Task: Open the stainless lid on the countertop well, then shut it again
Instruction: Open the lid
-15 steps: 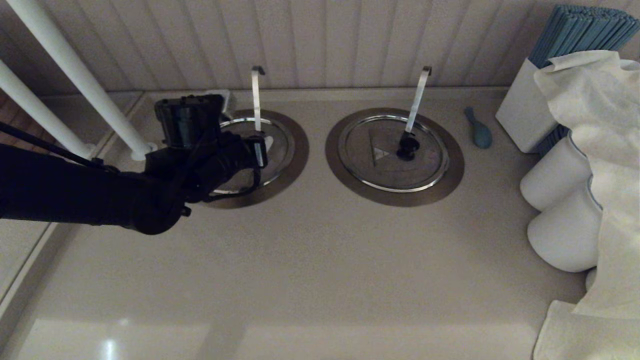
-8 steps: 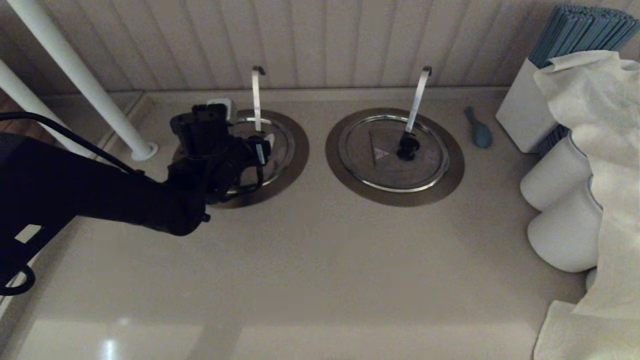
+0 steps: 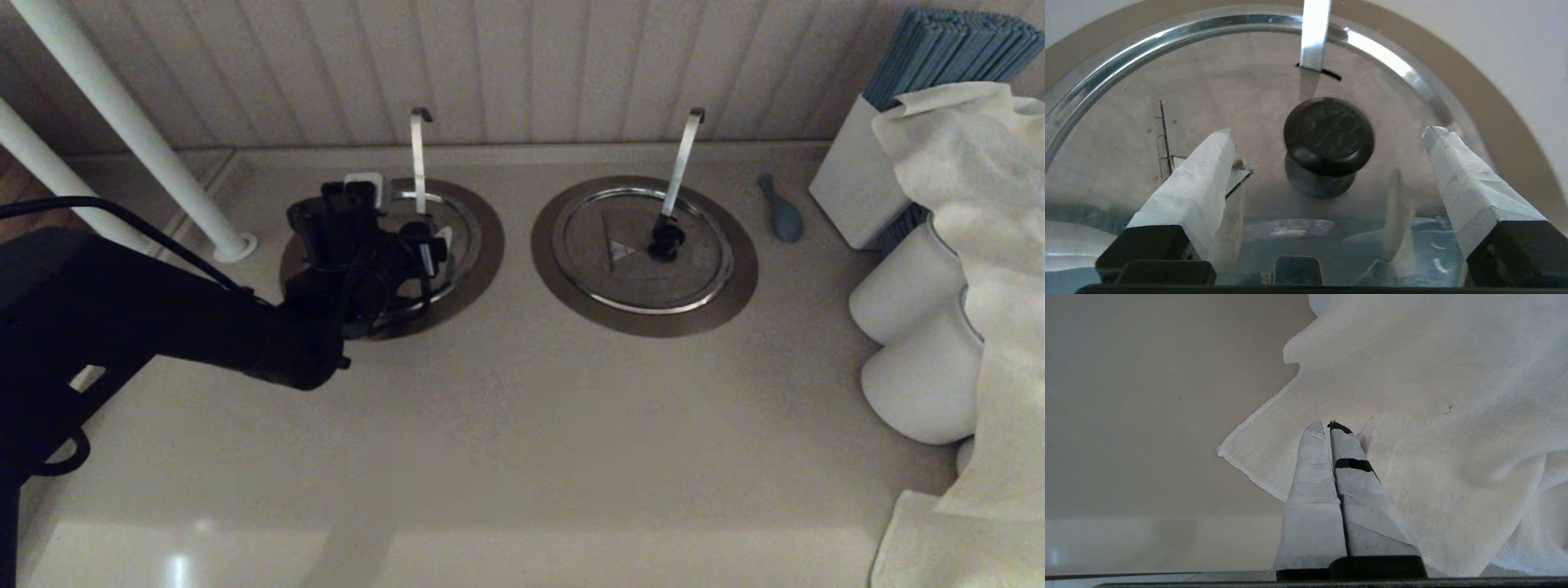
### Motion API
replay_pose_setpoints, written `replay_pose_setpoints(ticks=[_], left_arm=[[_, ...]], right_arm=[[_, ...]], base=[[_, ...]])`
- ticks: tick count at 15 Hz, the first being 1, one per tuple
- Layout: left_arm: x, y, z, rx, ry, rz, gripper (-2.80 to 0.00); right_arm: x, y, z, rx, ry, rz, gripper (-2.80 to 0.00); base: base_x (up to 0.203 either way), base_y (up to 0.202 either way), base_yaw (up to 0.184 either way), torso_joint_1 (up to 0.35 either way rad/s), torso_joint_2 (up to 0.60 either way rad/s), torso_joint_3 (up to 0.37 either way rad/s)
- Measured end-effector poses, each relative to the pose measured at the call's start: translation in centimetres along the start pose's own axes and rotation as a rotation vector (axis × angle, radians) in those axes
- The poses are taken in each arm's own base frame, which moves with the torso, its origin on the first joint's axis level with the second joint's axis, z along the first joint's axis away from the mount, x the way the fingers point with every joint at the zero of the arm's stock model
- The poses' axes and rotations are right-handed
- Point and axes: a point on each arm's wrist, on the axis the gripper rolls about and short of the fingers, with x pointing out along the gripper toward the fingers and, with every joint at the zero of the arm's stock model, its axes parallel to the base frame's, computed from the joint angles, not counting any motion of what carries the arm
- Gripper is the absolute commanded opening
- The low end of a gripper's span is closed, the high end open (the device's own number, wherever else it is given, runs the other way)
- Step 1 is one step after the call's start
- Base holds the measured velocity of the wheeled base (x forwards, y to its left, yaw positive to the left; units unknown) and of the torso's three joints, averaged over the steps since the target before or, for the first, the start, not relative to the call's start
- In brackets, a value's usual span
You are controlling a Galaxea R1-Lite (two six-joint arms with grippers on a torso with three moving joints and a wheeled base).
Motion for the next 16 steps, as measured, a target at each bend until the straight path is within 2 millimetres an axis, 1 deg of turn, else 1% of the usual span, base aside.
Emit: replay_pose_setpoints(ticks=[5,12,16], left_arm=[[0.3,0.0,-0.9,0.005,0.016,0.002,0.00],[0.9,1.0,0.0,-0.011,-0.043,0.035,0.00],[1.0,1.1,-0.4,-0.008,-0.034,0.036,0.00]], right_arm=[[0.0,0.0,0.0,0.000,0.000,0.000,-2.80],[0.0,0.0,0.0,0.000,0.000,0.000,-2.80],[0.0,0.0,0.0,0.000,0.000,0.000,-2.80]], base=[[0.000,0.000,0.000,0.000,0.00,0.000],[0.000,0.000,0.000,0.000,0.00,0.000],[0.000,0.000,0.000,0.000,0.00,0.000]])
